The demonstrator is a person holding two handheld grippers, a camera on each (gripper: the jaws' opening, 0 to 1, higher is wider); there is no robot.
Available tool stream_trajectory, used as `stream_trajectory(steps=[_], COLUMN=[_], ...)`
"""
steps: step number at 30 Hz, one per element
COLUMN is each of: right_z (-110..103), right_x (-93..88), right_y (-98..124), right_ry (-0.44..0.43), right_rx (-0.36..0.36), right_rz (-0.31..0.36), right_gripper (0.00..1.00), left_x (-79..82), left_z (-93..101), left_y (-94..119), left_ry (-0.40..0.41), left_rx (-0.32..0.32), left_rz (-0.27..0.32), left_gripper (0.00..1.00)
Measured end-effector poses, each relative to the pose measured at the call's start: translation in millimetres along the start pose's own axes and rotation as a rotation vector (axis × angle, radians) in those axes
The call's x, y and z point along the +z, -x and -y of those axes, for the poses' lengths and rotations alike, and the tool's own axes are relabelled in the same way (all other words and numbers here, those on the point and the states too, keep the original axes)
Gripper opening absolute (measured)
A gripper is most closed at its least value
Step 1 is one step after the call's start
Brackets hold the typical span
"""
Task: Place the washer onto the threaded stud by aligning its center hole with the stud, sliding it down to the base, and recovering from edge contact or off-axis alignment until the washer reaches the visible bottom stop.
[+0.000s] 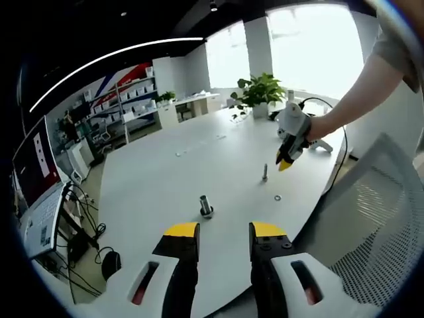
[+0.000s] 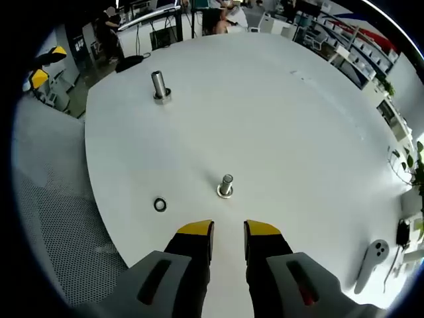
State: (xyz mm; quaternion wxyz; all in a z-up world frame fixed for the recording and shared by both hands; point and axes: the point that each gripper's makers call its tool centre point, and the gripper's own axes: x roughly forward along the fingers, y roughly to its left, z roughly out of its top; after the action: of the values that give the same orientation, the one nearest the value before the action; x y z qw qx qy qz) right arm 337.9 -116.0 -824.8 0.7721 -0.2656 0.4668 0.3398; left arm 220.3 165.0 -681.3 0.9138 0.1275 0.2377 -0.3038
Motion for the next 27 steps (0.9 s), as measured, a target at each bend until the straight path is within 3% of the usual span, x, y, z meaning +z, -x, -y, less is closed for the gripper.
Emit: stream_trajectory(steps=[10,17,27], right_z=[-21,-37,-64], right_x=[10.2,21.1,18.8], right_y=[12,12,10], right_ry=[0.028,0.021,0.019], right_rx=[0.0,0.013,0.019], right_rz=[-0.033,-0.036,-0.071], right_gripper=[0.21,0.21,0.22], left_x=[0.3,2.7,2.9], left_z=[4.1,3.0,17.1], left_y=[-1,1,-3], left_ry=[-0.018,0.012,-0.009], left_rx=[-0.006,-0.016,-0.082], left_rz=[0.0,0.022,0.016], left_gripper=[0.28,0.28,0.28])
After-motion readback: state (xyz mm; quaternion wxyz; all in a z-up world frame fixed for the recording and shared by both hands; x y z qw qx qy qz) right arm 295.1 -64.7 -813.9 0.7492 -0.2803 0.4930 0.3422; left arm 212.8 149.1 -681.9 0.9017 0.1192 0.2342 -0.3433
